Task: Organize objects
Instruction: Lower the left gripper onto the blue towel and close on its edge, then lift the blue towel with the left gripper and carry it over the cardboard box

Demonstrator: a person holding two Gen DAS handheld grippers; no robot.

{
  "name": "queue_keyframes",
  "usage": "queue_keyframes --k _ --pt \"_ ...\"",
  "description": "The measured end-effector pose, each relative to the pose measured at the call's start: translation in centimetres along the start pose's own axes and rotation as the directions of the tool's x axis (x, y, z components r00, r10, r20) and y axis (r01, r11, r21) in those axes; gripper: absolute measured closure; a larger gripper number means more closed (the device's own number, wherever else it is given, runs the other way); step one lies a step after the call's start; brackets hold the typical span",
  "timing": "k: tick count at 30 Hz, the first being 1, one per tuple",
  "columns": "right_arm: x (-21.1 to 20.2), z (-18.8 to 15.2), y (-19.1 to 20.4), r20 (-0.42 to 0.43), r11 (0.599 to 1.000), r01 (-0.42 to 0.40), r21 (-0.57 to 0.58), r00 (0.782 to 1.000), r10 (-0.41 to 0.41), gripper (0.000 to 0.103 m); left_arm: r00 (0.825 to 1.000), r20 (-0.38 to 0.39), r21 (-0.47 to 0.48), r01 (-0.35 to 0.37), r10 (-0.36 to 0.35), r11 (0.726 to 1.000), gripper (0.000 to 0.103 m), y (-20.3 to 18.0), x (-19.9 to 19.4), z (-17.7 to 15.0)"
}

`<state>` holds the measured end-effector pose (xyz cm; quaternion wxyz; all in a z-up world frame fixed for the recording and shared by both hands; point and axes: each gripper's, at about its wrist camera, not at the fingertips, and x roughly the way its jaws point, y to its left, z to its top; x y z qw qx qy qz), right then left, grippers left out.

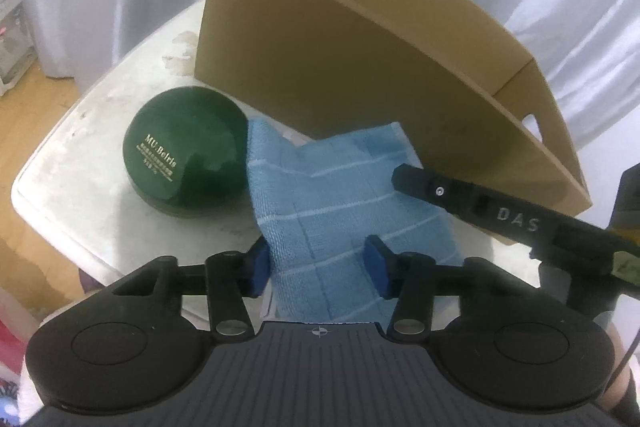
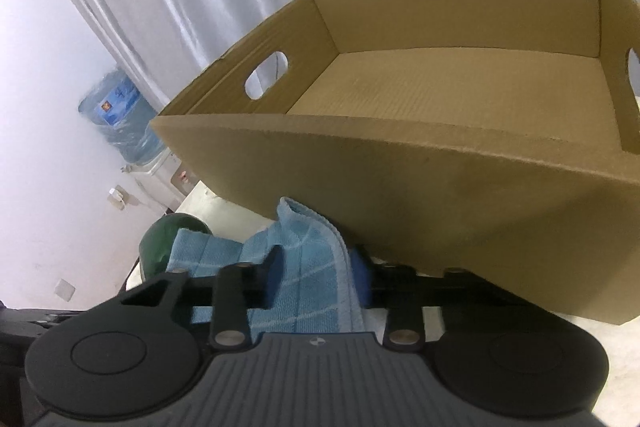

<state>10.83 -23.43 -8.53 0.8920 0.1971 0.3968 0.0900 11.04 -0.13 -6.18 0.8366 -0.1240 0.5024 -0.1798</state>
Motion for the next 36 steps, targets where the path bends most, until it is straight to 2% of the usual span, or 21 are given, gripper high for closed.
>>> queue_keyframes --k 8,10,11,14,19,21,23,32,36 --pt "-0.7 -0.1 0.7 0.033 0.997 0.027 -0.072 0.999 -0.025 0.082 0.998 0.042 0.046 -0.048 0.046 0.998 0.072 -0.8 -0.7 -0.3" --pt "-1.1 -0.1 1.1 0.047 0.995 0.034 -0.094 0.998 -0.030 0.084 0.997 0.057 0.060 -0.061 0.058 0.996 0.082 -1.0 -1.0 -0.3" --pt "-1.4 -0.2 1.4 0.057 0.993 0.041 -0.112 0.998 -0.035 0.084 0.996 0.068 0.064 -0.058 0.053 0.996 0.084 -1.1 -1.2 -0.4" --pt "-1.7 -0.6 2.0 0.069 0.987 0.053 -0.153 0.997 -0.042 0.084 0.997 0.074 0.065 -0.043 0.038 0.997 0.084 -1.2 -1.2 -0.3" --pt "-0.9 -0.5 1.4 0.034 0.990 0.047 -0.129 0.999 -0.043 0.084 0.997 0.067 0.057 -0.053 0.049 0.997 0.084 -1.0 -0.7 0.0" --pt "-0.7 -0.5 1.2 0.029 0.992 0.044 -0.120 0.999 -0.041 0.088 0.996 0.071 0.054 -0.060 0.056 0.997 0.089 -1.0 -0.8 0.1" --pt "-1.2 -0.3 1.3 0.041 0.992 0.040 -0.120 0.999 -0.036 0.098 0.995 0.082 0.055 -0.060 0.056 0.997 0.093 -1.0 -0.8 0.2" --pt "-4.3 -0.4 3.2 0.103 0.985 0.029 -0.167 0.995 -0.012 0.098 0.987 0.155 0.062 -0.056 0.046 0.996 0.095 -2.3 -2.7 0.0" --pt "-6.0 -0.5 4.3 0.138 0.980 0.029 -0.196 0.990 -0.002 0.098 0.978 0.203 0.054 -0.063 0.051 0.997 0.095 -2.9 -4.5 -0.4"
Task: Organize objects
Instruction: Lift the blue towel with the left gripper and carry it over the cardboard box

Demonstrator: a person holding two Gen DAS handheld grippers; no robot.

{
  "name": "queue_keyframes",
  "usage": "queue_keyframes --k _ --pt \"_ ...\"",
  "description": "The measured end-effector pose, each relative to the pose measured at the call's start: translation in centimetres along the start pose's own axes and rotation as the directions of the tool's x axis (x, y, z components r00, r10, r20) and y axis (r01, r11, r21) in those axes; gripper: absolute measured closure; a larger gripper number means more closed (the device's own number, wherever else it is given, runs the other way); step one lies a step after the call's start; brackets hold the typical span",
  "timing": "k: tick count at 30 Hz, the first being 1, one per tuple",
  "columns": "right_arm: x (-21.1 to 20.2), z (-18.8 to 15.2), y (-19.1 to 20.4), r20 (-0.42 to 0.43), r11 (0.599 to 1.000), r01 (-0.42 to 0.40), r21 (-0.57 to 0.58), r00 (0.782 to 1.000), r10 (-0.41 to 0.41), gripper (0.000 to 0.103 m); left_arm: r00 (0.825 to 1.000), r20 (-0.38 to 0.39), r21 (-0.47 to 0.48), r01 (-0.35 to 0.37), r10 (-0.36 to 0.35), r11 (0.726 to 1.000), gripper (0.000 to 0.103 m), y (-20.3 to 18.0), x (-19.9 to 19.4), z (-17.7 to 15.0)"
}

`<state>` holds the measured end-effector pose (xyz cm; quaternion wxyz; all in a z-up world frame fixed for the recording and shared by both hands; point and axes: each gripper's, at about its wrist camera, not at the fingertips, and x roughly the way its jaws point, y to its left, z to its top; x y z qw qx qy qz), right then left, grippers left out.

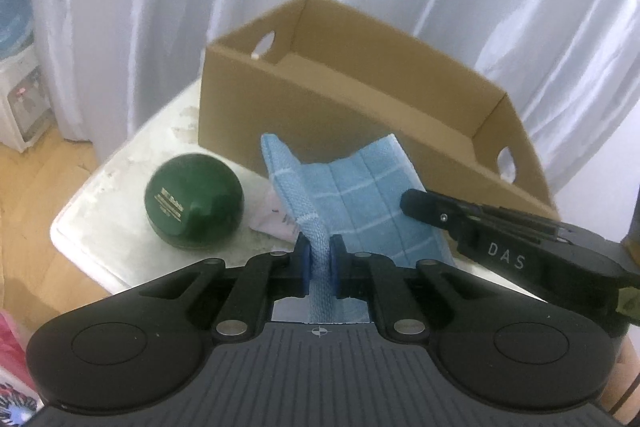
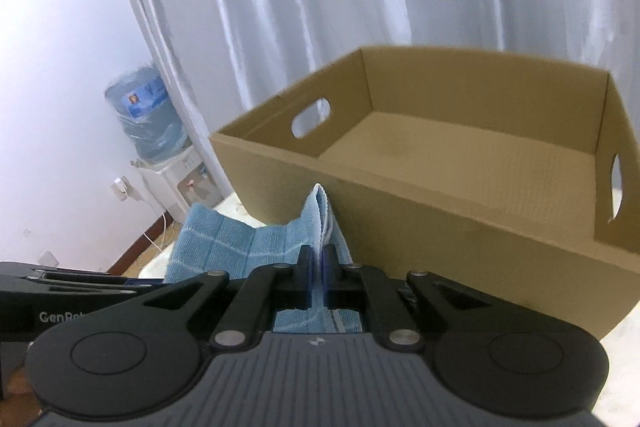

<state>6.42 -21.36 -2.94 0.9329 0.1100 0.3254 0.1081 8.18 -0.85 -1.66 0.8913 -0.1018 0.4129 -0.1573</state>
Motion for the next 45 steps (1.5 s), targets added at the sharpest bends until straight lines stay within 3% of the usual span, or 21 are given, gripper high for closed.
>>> queue_keyframes --k 13,22,28,35,45 --pt "-4.9 2.6 1.6 0.117 0.997 -0.026 -0.077 0.993 0.035 0.098 0.989 0.151 0.000 -0.012 0.012 1.000 0.095 -2.7 -4.4 0.8" --pt "-7.8 5.8 -0.1 0.211 0.996 0.027 -0.080 0.977 -0.009 0.098 0.980 0.183 0.045 0.074 -0.081 0.996 0.095 -5.5 -3.5 4.8" --pt "-7.8 9.2 -3.9 0.219 0.997 0.071 -0.036 0.974 -0.061 0.098 0.979 0.143 0.098 0.133 -0.147 0.986 0.095 -8.5 0.7 8.6" --pt "-4.6 12.0 -9.7 0.148 0.993 0.118 0.021 0.982 -0.120 0.098 0.985 0.056 0.153 0.154 -0.164 0.976 0.095 -11.2 6.8 11.5" --pt "0.9 13.8 -16.6 0.031 0.976 0.204 0.073 0.978 -0.206 0.098 0.973 -0.108 0.113 0.218 -0.206 0.969 0.095 -13.1 15.5 14.6"
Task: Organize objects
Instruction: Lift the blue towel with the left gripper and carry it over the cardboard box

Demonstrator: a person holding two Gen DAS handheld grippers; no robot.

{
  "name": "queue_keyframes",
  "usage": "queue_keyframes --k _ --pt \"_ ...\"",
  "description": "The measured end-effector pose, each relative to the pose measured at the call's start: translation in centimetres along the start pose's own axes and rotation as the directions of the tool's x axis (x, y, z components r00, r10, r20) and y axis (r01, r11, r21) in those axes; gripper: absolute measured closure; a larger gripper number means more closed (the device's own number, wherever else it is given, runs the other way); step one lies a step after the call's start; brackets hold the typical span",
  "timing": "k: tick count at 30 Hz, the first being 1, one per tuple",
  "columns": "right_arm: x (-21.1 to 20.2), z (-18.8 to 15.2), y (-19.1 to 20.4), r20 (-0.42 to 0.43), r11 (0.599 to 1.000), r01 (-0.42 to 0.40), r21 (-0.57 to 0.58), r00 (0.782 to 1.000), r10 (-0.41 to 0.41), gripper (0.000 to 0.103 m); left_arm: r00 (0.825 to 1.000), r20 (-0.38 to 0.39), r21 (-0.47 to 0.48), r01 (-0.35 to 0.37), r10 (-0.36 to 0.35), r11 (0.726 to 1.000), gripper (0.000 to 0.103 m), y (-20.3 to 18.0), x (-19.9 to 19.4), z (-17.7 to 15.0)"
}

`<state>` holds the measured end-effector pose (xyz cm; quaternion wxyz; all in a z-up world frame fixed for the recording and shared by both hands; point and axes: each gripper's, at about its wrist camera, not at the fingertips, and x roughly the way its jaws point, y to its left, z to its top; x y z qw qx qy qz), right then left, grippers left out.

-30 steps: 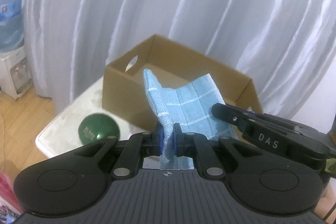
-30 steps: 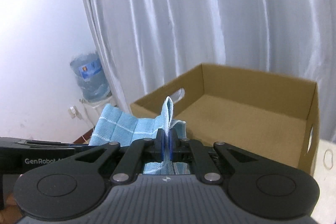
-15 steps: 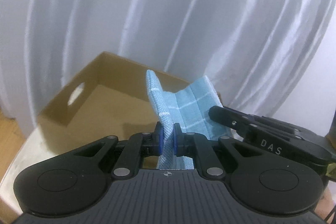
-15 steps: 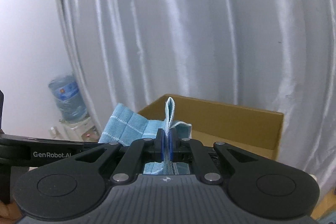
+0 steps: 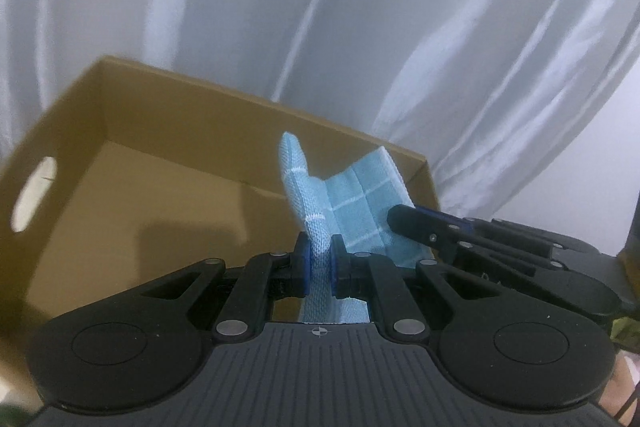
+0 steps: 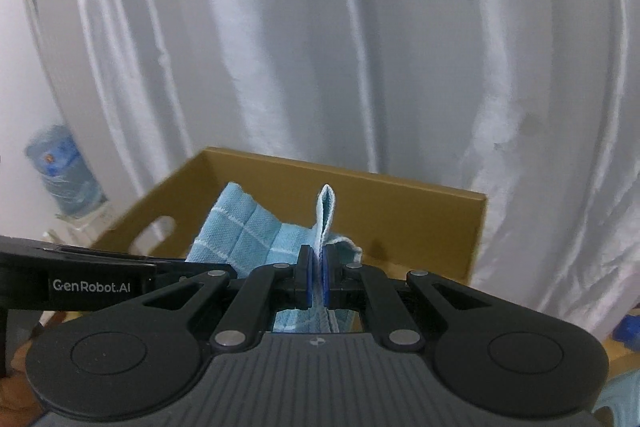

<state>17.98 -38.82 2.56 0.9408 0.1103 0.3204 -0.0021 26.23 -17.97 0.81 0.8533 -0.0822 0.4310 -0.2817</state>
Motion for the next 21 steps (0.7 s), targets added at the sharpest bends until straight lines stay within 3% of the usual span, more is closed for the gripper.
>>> queue_keyframes --k 5,17,20,21 --pt "2.1 0.3 -2.1 -0.023 0.999 0.036 0.027 0.999 -0.036 0.098 0.998 -0.055 -0.026 0.034 -0.036 0.999 0.095 0.1 3.3 1.0" --pt "5.3 0.5 -3.5 -0.086 0.993 0.115 -0.021 0.990 -0.116 0.095 0.985 -0.171 -0.050 -0.001 -0.007 0.999 0.094 1.1 8.4 1.7" --pt "5.5 0.3 -3.5 -0.092 0.990 0.135 -0.032 0.986 -0.138 0.093 0.982 -0.188 -0.063 -0.026 0.014 0.998 0.085 1.3 8.6 1.4" --pt "5.5 0.4 -3.5 -0.092 0.989 0.143 -0.033 0.985 -0.145 0.085 0.982 -0.190 -0.070 -0.030 0.016 0.997 0.078 1.4 8.5 1.2"
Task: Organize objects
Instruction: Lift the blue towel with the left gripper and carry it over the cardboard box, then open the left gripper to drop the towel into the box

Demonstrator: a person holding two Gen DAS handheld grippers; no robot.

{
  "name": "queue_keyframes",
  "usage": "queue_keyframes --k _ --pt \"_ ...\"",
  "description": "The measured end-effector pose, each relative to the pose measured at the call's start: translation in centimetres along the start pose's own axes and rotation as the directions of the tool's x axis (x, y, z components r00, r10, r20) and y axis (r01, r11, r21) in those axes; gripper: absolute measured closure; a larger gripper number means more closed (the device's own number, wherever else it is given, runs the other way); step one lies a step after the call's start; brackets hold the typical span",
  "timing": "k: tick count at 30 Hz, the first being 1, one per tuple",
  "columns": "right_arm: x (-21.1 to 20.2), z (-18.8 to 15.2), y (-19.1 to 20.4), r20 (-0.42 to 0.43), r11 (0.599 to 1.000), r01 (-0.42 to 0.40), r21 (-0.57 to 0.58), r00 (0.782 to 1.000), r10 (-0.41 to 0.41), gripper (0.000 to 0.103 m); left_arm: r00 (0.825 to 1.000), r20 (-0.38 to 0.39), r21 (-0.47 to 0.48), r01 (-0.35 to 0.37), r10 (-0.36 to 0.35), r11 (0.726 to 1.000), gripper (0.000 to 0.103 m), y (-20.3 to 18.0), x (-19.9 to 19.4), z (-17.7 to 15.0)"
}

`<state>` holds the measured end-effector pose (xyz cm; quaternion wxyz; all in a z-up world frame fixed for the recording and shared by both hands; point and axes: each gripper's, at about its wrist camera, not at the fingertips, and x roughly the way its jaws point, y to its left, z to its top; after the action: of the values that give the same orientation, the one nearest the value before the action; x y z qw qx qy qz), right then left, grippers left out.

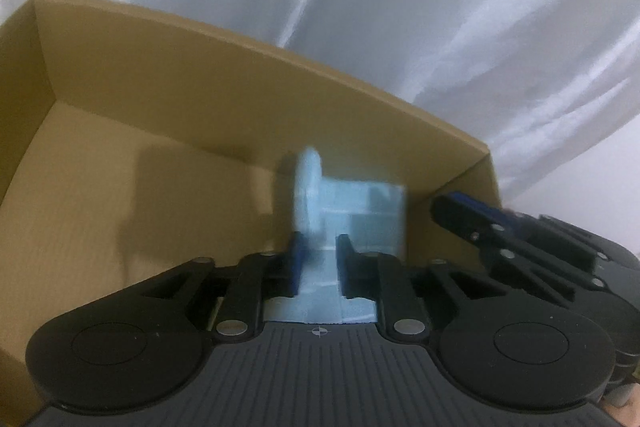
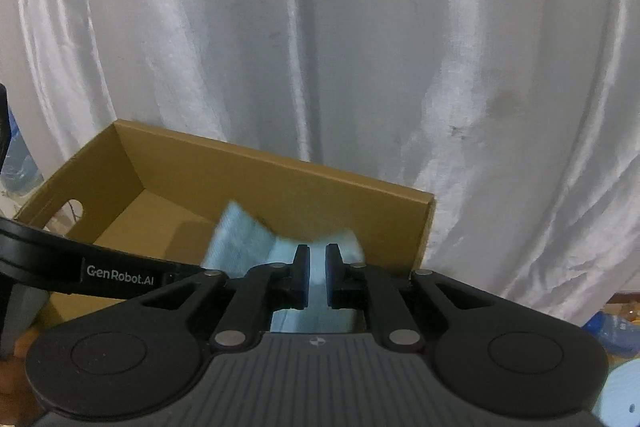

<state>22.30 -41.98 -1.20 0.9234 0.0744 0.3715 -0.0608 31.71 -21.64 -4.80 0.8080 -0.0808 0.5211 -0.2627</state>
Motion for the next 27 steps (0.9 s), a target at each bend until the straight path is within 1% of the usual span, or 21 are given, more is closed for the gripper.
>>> queue_keyframes --k 1,2,3,5,8,9,10,12,14,16,18,19,22,23,25,27 --pt "-0.1 0.1 0.1 0.002 1.000 0.006 0.000 1.000 -0.006 0.079 1.000 0.005 -0.001 -0.003 0.003 1.000 0.069 0.0 -0.2 -0.1" --pt "-0.3 0.1 0.1 0.011 1.000 0.011 0.000 1.000 -0.011 0.070 1.000 0.017 0.002 -0.010 0.010 1.000 0.065 -0.1 -0.5 -0.2" --pt "-0.6 0.2 0.2 0.020 1.000 0.015 -0.001 1.000 -0.015 0.062 1.000 0.026 0.004 -0.017 0.017 1.000 0.061 0.0 -0.7 0.0" --pt "-1.3 0.1 0.3 0.039 1.000 0.015 0.002 0.999 -0.015 0.058 0.999 0.037 0.004 -0.031 0.030 1.000 0.058 -0.3 -1.3 0.1" --pt "-2.8 0.3 0.3 0.057 1.000 -0.004 0.019 0.998 0.003 0.057 0.998 0.055 0.008 -0.042 0.042 0.999 0.053 -0.7 -3.0 -0.6" --pt "-3.4 0.3 0.4 0.066 1.000 -0.013 0.026 0.998 0.012 0.053 0.997 0.065 0.010 -0.047 0.047 0.999 0.050 -0.8 -3.6 -0.7" --pt "-4.2 0.2 0.4 0.078 0.999 -0.022 0.032 0.997 0.019 0.050 0.996 0.078 0.013 -0.050 0.049 0.999 0.046 -0.9 -4.5 -0.9" --pt "-6.1 0.1 0.5 0.110 0.999 -0.034 0.038 0.994 0.030 0.044 0.993 0.107 0.014 -0.050 0.048 0.999 0.042 -1.2 -6.3 -1.5" --pt "-8.0 -0.2 0.9 0.143 0.998 -0.049 0.046 0.989 0.042 0.042 0.989 0.139 0.018 -0.044 0.041 0.999 0.040 -1.7 -8.4 -2.3" --pt "-10.1 -0.5 1.1 0.176 0.996 -0.073 0.060 0.983 0.061 0.038 0.986 0.164 0.032 -0.040 0.035 0.999 0.036 -2.7 -9.8 -2.4" --pt "-12.5 -1.0 1.0 0.213 0.993 -0.092 0.076 0.974 0.074 0.032 0.979 0.203 0.047 -0.036 0.026 0.998 0.033 -3.2 -12.2 -3.6" --pt "-13.6 -1.4 1.0 0.230 0.992 -0.097 0.083 0.970 0.076 0.030 0.976 0.217 0.053 -0.033 0.020 0.998 0.031 -3.2 -13.3 -3.5" --pt "-16.5 -2.7 1.2 0.272 0.989 -0.102 0.111 0.960 0.068 0.028 0.961 0.276 0.070 -0.022 0.001 0.997 0.023 -4.3 -16.0 -5.0" --pt "-17.6 -3.4 1.3 0.284 0.987 -0.105 0.121 0.957 0.067 0.025 0.956 0.294 0.075 -0.016 -0.007 0.997 0.021 -4.1 -17.2 -4.8" --pt "-19.6 -4.8 1.6 0.305 0.983 -0.111 0.146 0.950 0.063 0.018 0.945 0.326 0.087 -0.014 -0.015 0.996 0.017 -4.6 -18.8 -5.9" --pt "-21.4 -6.3 1.7 0.325 0.979 -0.117 0.167 0.944 0.057 0.007 0.935 0.354 0.123 -0.027 -0.018 0.992 0.011 -5.2 -20.5 -7.2"
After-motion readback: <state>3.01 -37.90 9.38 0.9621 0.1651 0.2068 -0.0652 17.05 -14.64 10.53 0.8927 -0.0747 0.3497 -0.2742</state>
